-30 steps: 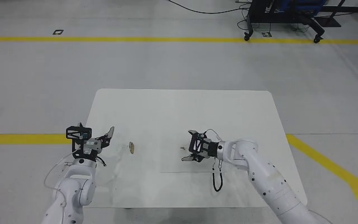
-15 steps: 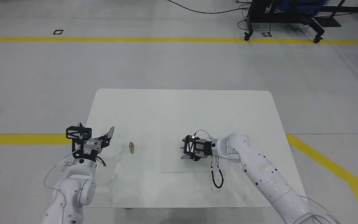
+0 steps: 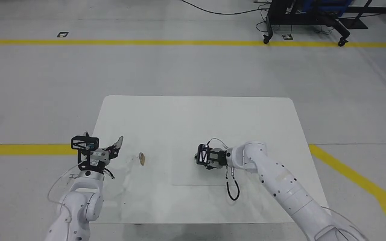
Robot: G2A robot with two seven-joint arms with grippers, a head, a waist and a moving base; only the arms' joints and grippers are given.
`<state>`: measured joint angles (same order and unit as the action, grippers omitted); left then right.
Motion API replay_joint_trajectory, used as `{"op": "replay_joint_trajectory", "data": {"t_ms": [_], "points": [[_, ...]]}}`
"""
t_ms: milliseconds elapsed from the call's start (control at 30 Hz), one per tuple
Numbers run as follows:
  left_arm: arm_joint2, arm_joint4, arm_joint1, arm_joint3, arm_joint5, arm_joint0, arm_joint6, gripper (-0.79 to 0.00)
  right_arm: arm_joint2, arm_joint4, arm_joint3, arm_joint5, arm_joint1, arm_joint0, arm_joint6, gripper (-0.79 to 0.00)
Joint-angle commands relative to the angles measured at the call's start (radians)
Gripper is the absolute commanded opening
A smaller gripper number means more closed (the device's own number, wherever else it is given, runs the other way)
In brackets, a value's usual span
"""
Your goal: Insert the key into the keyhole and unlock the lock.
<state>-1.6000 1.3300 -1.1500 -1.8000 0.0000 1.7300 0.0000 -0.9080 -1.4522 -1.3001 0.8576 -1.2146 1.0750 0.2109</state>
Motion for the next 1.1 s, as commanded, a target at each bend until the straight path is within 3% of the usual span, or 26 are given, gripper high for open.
{"op": "replay_joint_trajectory", "data": {"t_ms": [0,233,500,800,1067], "points": [[0.000,0.000,0.000,0.000,0.000,0.000,0.000,0.000,-0.002,-0.004,-0.006,-0.005,0.002,0.003,-0.011,-0.785],[0.000,0.000,0.000,0.000,0.000,0.000,0.000,0.000,-0.046,-0.001,-0.028,0.002,0.019,0.038,-0.096,-0.785],[0.000,0.000,0.000,0.000,0.000,0.000,0.000,0.000,-0.092,0.040,0.026,0.050,0.035,0.079,-0.331,-0.785],[0.001,0.002,0.000,-0.003,-0.003,-0.001,0.002,0.000,-0.092,0.040,0.026,0.050,0.035,0.079,-0.331,-0.785],[0.088,0.152,0.000,-0.171,-0.081,-0.016,-0.038,0.000,-0.098,0.039,0.029,0.015,0.038,0.102,-0.399,-0.785]]}}
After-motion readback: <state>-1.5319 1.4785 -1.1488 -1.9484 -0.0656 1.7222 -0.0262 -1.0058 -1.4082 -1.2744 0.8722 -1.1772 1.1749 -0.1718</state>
